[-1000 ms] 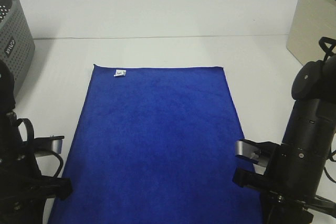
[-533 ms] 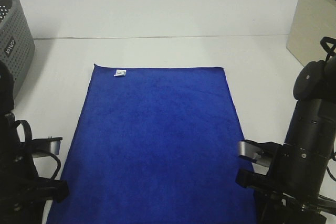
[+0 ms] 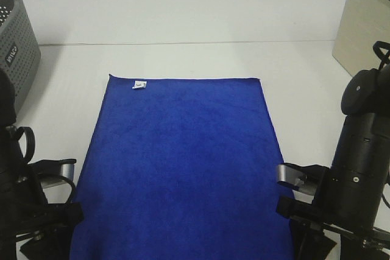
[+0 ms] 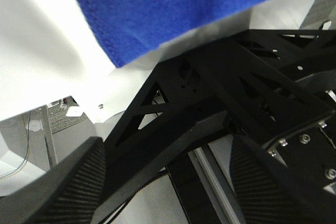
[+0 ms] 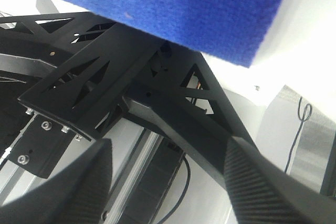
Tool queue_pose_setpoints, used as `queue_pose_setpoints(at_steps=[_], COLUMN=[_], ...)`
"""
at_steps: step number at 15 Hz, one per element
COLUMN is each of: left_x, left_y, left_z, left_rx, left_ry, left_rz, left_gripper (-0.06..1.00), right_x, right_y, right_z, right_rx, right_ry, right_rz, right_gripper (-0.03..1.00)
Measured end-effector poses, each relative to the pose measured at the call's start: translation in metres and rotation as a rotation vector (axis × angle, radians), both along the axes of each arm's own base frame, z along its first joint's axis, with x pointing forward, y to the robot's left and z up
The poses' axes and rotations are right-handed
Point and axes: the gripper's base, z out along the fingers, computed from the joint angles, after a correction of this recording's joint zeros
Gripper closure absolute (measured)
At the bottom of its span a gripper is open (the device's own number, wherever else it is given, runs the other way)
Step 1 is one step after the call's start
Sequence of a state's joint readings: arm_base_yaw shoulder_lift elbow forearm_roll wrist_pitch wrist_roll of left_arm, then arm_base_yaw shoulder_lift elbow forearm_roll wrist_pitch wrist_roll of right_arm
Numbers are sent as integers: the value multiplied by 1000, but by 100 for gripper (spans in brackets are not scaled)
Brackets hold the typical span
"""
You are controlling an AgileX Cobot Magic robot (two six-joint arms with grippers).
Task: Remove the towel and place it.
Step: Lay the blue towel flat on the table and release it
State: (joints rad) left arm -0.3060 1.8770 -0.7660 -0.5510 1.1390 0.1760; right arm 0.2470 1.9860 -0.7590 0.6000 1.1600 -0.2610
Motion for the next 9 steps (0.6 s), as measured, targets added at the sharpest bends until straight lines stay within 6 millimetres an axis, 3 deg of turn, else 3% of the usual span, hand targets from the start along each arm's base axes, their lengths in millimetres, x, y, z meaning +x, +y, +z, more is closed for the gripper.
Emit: queue_pose_setpoints(at_steps=[4,9], left_x=[17,62], left_y=[-7,-19], left_z=[14,42], left_rx=[-44,-82], left_ry=[-26,-208], left_rz=[-21,-38], left_gripper=[30,30], right_x=[12,59], right_y=[2,9], right_z=[30,103], right_rx=[47,64], right_ry=[-126,-488], right_rz=[25,43], right_gripper=[35,35])
